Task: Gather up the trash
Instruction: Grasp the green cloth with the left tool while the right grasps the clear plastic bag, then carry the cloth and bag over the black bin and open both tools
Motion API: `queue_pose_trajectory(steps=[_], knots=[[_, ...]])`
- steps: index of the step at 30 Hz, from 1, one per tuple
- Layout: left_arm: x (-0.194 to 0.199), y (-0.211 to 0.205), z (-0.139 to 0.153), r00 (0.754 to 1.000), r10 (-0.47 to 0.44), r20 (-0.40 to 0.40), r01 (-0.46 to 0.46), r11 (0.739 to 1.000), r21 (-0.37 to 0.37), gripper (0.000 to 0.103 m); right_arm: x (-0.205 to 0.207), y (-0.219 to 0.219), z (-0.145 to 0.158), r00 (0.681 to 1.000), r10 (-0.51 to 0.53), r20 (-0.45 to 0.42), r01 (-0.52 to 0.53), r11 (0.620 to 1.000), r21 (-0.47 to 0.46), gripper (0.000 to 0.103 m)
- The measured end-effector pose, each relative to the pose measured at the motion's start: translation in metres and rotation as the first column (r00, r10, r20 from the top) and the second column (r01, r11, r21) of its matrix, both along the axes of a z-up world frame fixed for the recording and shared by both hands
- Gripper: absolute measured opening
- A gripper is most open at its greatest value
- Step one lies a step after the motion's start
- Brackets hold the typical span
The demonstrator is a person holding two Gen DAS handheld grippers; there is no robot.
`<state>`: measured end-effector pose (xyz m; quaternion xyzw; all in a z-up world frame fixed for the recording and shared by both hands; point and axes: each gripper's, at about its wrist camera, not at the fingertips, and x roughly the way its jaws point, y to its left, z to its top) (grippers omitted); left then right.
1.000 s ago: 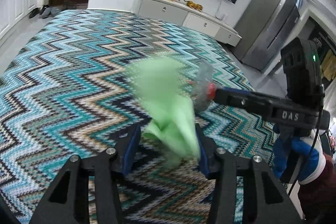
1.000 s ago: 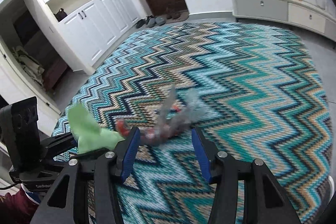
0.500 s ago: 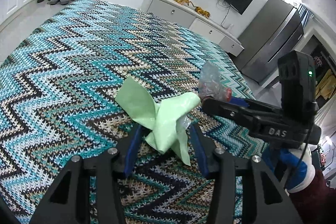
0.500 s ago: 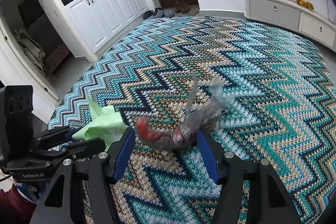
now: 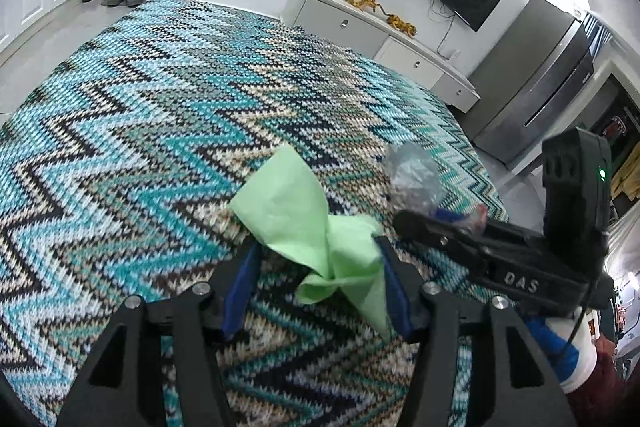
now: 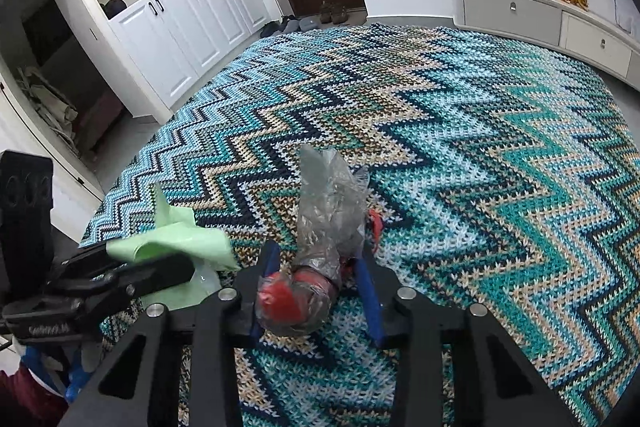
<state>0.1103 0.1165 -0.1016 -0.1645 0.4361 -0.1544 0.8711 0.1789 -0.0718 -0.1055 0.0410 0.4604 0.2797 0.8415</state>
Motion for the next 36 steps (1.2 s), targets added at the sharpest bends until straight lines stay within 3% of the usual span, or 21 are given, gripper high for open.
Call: queue_pose_trajectory(steps=[9,11,17,29,36], knots=[[0.027,-0.013,0.000,1.000,-0.004,-0.005,0.004,1.000,-0.027,0.054,-0.002,-0.018,-0.001,1.000,0.001,-0.014,0.000,0.999,0.049,0.026],[0.035,-0.015,0.000,1.000,-0.005,-0.013,0.005,0.999,-0.046,0.038,-0.002,-0.023,-0.001,1.000,0.001,-0.016,0.000,0.998,0.056,0.025],[0.044,-0.025,-0.003,1.000,-0.015,-0.024,0.014,0.999,-0.050,0.025,-0.010,-0.041,-0.001,1.000,-0.008,-0.018,0.009,0.997,0.076,0.025],[0.030,-0.052,0.022,0.998,-0.061,0.026,0.061,0.998,-0.002,0.025,-0.042,-0.101,0.015,0.997,-0.073,0.020,0.069,0.987,0.144,0.024],[0.025,-0.112,0.050,0.982,-0.180,0.061,0.179,0.984,0.022,0.025,-0.071,-0.167,0.037,0.978,-0.195,0.078,0.179,0.967,0.180,0.024]])
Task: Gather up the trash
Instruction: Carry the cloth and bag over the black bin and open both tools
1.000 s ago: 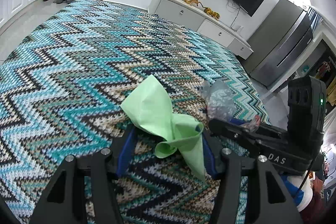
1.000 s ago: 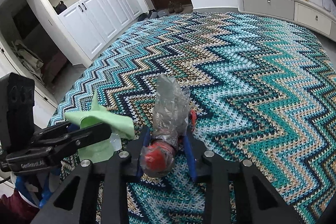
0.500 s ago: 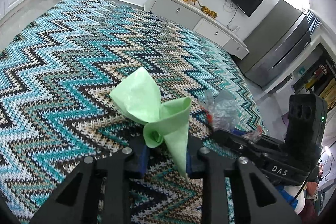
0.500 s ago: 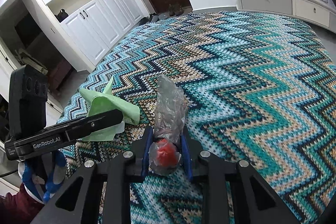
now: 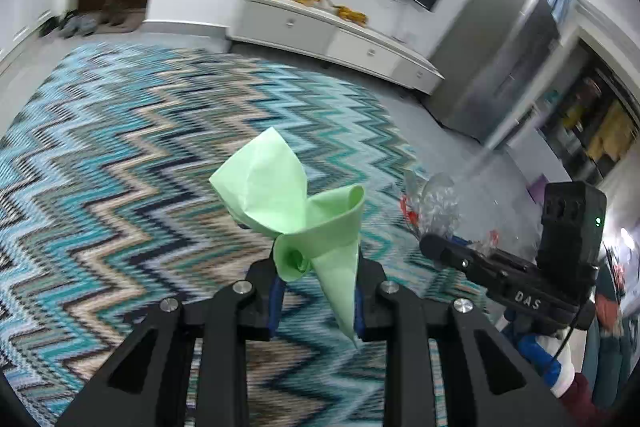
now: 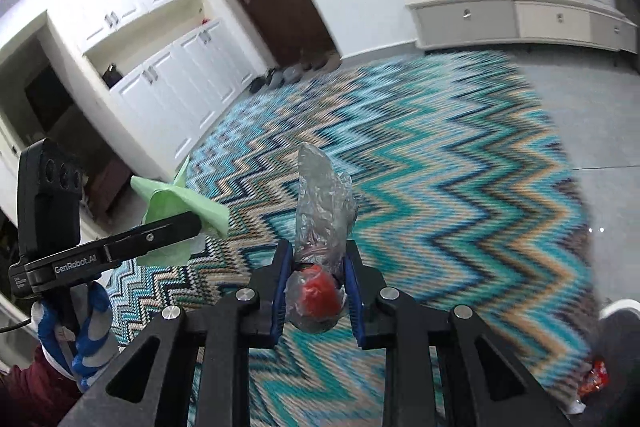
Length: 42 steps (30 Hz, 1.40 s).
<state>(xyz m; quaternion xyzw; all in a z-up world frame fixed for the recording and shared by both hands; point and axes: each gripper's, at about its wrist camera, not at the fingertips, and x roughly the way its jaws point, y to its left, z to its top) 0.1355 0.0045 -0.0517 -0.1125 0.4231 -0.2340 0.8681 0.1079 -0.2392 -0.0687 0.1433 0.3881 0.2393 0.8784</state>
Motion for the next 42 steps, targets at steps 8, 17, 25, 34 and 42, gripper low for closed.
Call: queue_pose_trajectory(steps=[8,17,25,34,42], knots=[[-0.003,-0.122,0.014,0.971,-0.237,-0.001,0.237,0.971,0.042,0.025,-0.039,-0.119,-0.004,0.970,-0.242,0.013,0.242,0.970,0.001,0.024],[-0.003,-0.284,-0.005,0.888,-0.456,-0.065,0.460,0.886,0.065,0.026,-0.087,-0.253,-0.046,0.852,-0.518,-0.077,0.514,0.855,-0.071,0.024],[-0.004,-0.381,-0.038,0.822,-0.546,-0.162,0.558,0.828,0.043,0.035,-0.098,-0.310,-0.093,0.778,-0.601,-0.183,0.591,0.799,-0.110,0.034],[-0.012,-0.405,-0.051,0.815,-0.552,-0.178,0.568,0.821,0.055,0.056,-0.112,-0.331,-0.116,0.725,-0.650,-0.230,0.639,0.758,-0.127,0.053],[-0.018,-0.364,-0.032,0.892,-0.448,-0.052,0.451,0.883,0.128,0.056,-0.116,-0.318,-0.099,0.728,-0.660,-0.185,0.642,0.751,-0.155,0.081]])
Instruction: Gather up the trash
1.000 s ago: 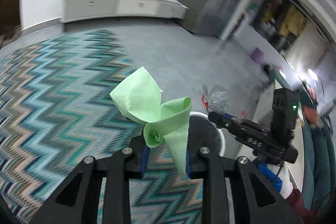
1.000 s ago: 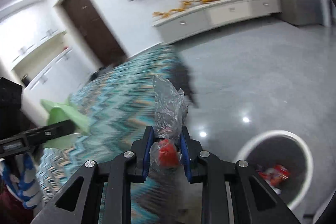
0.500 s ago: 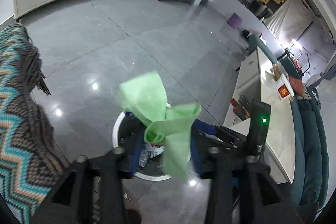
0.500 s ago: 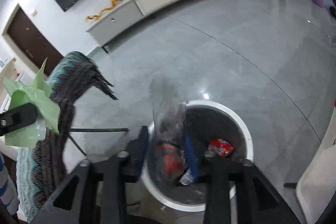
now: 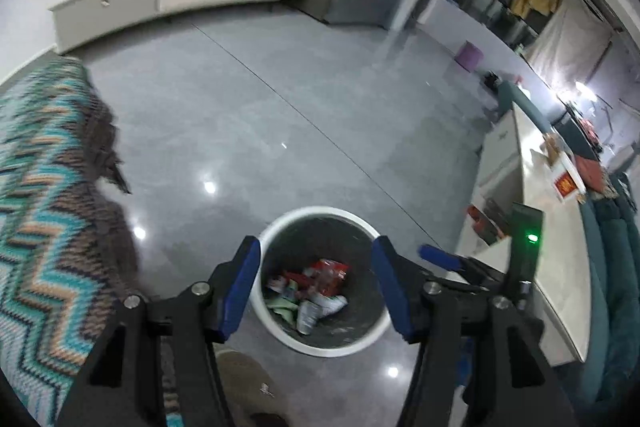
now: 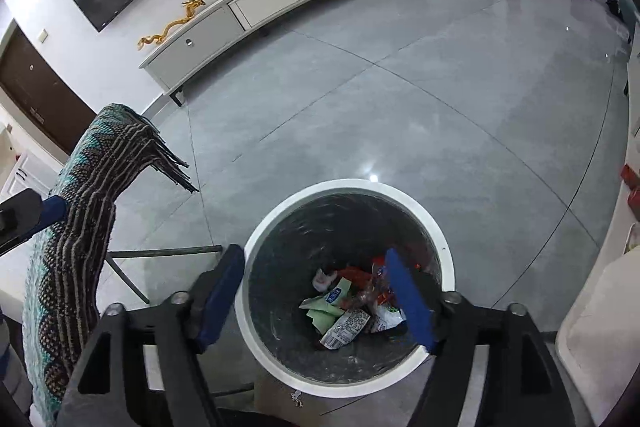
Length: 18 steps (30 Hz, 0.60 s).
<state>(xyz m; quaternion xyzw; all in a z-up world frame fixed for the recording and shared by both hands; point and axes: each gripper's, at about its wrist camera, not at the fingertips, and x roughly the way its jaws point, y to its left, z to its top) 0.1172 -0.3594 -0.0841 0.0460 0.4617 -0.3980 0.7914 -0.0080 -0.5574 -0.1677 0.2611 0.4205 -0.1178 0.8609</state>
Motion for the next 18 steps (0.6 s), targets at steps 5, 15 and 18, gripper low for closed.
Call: queue_pose_trajectory(steps=[5,15,18], knots=[[0.000,0.050,0.021,0.985,0.132,0.108,-0.129,0.991,-0.037,0.056,0.008,0.036,0.037,0.998,0.048,0.046,-0.044,0.995,-0.085,0.092],[-0.012,0.171,0.058,0.881,0.352,0.315,-0.354,0.934,-0.054,0.056,0.037,0.160,0.122,0.954,0.261,0.147,-0.213,0.936,-0.280,0.097],[-0.011,0.212,0.062,0.849,0.418,0.323,-0.421,0.905,-0.064,0.056,0.043,0.198,0.138,0.929,0.327,0.171,-0.264,0.913,-0.309,0.097]])
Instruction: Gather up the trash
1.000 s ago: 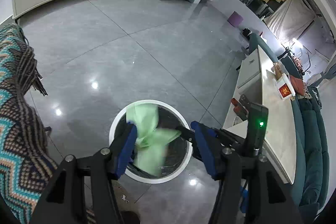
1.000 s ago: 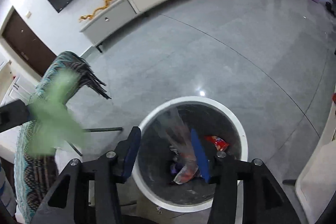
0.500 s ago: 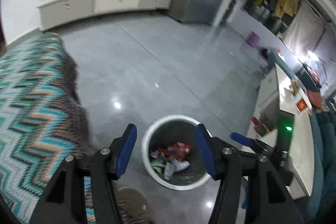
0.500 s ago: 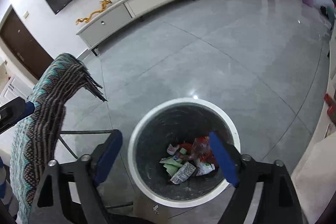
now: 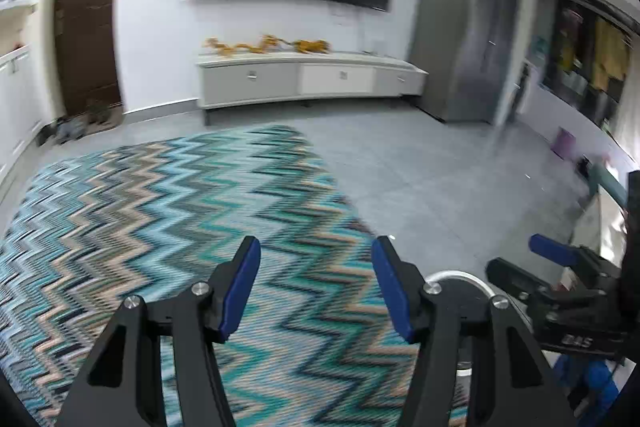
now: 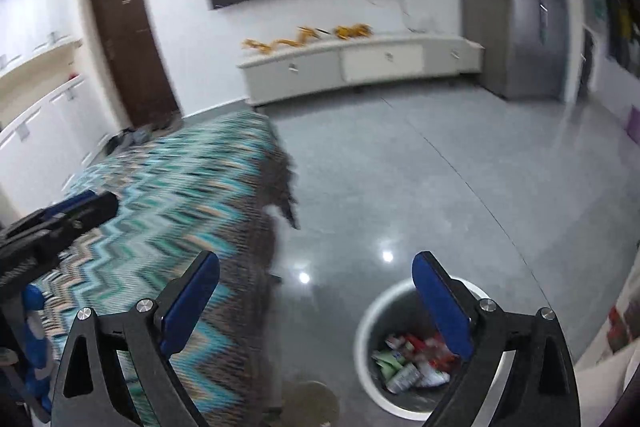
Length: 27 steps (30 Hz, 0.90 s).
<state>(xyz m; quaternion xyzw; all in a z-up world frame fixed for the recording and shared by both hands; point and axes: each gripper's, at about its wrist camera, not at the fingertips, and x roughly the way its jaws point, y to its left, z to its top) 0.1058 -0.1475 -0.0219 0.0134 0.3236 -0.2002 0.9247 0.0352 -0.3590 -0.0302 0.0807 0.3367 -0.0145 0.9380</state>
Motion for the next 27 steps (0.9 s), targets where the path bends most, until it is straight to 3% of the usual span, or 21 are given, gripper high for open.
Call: queue_pose_trajectory(steps=[7,13,18,21,27], knots=[[0.000,0.089,0.008,0.982,0.187,0.025,-0.187,0.982,-0.024,0.056,0.010,0.084,0.026,0.993,0.104,0.059,-0.100,0.992,-0.078,0.097],[-0.009,0.137,0.014,0.956,0.288,0.062,-0.287,0.957,-0.037,0.056,0.015,0.129,0.036,0.986,0.128,0.103,-0.114,0.985,-0.133,0.097],[-0.020,0.153,0.017,0.940,0.326,0.099,-0.326,0.945,-0.019,0.058,0.013,0.146,0.038,0.982,0.127,0.142,-0.104,0.982,-0.161,0.097],[-0.028,0.154,0.018,0.937,0.327,0.120,-0.328,0.945,-0.008,0.071,0.004,0.148,0.039,0.980,0.123,0.158,-0.094,0.980,-0.177,0.097],[-0.041,0.143,0.023,0.940,0.306,0.153,-0.311,0.951,0.009,0.074,-0.002,0.145,0.035,0.980,0.114,0.164,-0.083,0.980,-0.182,0.097]])
